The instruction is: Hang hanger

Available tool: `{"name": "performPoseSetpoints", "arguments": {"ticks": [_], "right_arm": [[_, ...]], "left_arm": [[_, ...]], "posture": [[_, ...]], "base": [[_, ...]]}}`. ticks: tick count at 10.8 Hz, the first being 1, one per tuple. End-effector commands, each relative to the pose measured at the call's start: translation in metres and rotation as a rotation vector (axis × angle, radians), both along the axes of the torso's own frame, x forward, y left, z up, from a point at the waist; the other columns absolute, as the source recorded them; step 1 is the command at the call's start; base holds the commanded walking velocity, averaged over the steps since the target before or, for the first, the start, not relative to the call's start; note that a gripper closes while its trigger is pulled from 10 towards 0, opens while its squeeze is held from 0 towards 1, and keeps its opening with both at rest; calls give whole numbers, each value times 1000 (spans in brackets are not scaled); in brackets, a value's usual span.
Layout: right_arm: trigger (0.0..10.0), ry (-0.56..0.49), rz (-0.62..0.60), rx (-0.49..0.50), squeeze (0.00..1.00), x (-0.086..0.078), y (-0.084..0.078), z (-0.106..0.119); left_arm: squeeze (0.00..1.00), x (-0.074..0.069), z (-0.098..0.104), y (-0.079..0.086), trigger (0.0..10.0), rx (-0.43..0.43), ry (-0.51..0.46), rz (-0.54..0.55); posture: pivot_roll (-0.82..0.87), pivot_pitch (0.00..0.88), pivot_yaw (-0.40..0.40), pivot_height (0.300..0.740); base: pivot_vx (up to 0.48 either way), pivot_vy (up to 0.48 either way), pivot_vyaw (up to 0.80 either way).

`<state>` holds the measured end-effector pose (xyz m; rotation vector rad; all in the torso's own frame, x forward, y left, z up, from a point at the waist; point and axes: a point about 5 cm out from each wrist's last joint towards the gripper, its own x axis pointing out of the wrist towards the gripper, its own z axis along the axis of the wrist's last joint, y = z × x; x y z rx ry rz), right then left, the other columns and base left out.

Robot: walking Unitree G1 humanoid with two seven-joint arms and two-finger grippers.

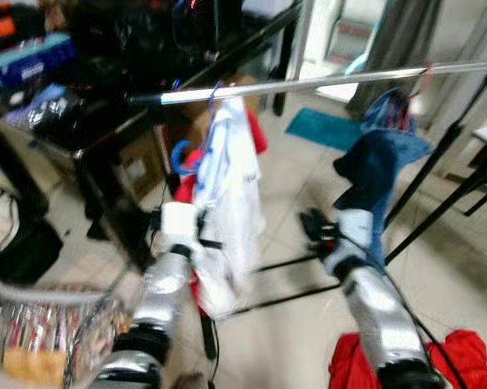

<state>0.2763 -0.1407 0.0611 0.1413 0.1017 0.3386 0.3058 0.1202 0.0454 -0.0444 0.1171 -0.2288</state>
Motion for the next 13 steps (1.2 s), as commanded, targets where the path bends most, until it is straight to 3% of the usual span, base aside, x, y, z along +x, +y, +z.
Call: {"name": "performPoseSetpoints", "arguments": {"ticks": [1, 13], "right_arm": [[10000, 9, 0, 3, 0, -1, 1, -1], [10000, 4, 0, -2, 0, 3, 1, 0]], "left_arm": [[0, 3, 6, 1, 10000, 9, -33, -13], [0, 6, 10, -2, 10000, 5, -48, -32]], "posture": [[168, 0, -9, 740], [168, 0, -13, 740]], "base": [[0, 0, 0], [0, 0, 0]]}}
